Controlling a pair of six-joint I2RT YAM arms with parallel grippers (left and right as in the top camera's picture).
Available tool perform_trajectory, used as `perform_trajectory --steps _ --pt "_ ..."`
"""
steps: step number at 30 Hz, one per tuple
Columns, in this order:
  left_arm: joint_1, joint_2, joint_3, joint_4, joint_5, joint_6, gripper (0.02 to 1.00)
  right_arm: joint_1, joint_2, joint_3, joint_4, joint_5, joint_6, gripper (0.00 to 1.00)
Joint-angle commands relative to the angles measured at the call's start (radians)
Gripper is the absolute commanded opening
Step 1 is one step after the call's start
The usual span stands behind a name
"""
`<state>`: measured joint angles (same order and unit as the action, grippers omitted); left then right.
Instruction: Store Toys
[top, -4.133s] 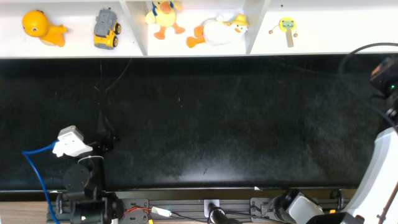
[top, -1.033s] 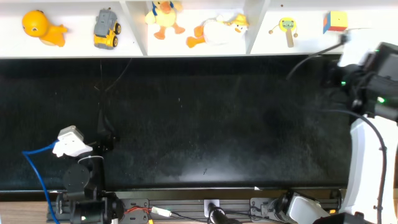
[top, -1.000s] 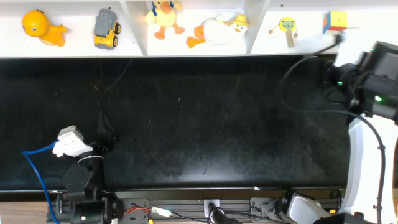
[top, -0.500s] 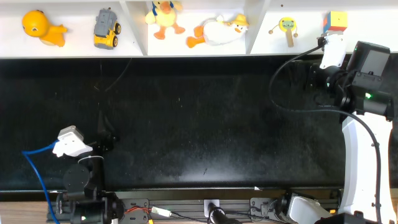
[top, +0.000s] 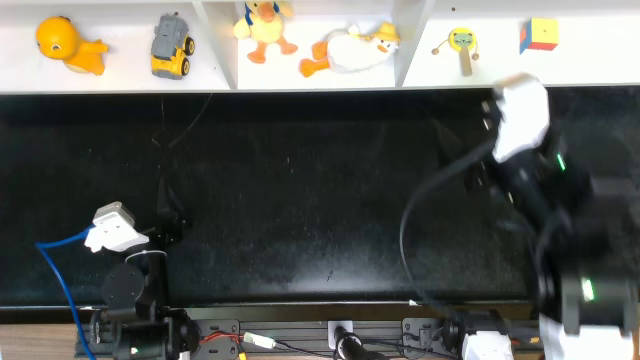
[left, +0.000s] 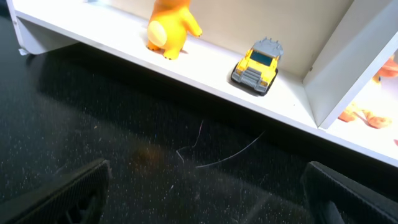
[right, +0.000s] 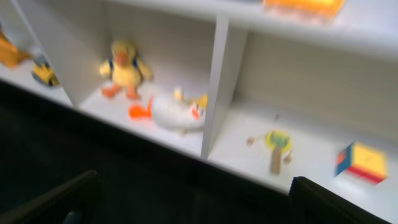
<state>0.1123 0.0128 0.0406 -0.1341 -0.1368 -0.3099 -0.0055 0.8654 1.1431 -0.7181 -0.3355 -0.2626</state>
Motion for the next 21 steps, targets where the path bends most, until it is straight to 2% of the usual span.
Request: perform_trajectory --steps 1,13,14,15,16,19,21 --pt "0.005 -0.01 -0.006 0.003 0.013 0.022 0.998 0.002 -0.16 0.004 -0.017 0.019 0.001 0.996" --pt "0.005 -0.01 -0.006 0.003 0.013 0.023 0.998 0.008 -0.394 -0.032 -0.045 0.019 0.001 0.993" --pt "0.005 -0.01 -0.006 0.003 0.013 0.023 0.998 0.011 -0.412 -0.047 -0.044 0.024 -0.004 0.996" --pt "0.005 -0.01 -0.006 0.003 0.013 0.022 0.998 0.013 -0.458 -0.093 -0.023 0.072 -0.029 0.996" --pt "0.005 -0.01 -0.006 0.003 0.013 0.022 0.998 0.013 -0.497 -0.14 -0.023 0.068 -0.022 0.996" --pt "0.005 -0.01 -0.006 0.003 0.013 0.022 0.998 0.013 -0.571 -0.238 -0.013 0.067 0.066 0.993" --pt "0.005 -0.01 -0.006 0.003 0.013 0.022 0.998 0.016 -0.629 -0.322 0.024 0.067 0.169 0.996"
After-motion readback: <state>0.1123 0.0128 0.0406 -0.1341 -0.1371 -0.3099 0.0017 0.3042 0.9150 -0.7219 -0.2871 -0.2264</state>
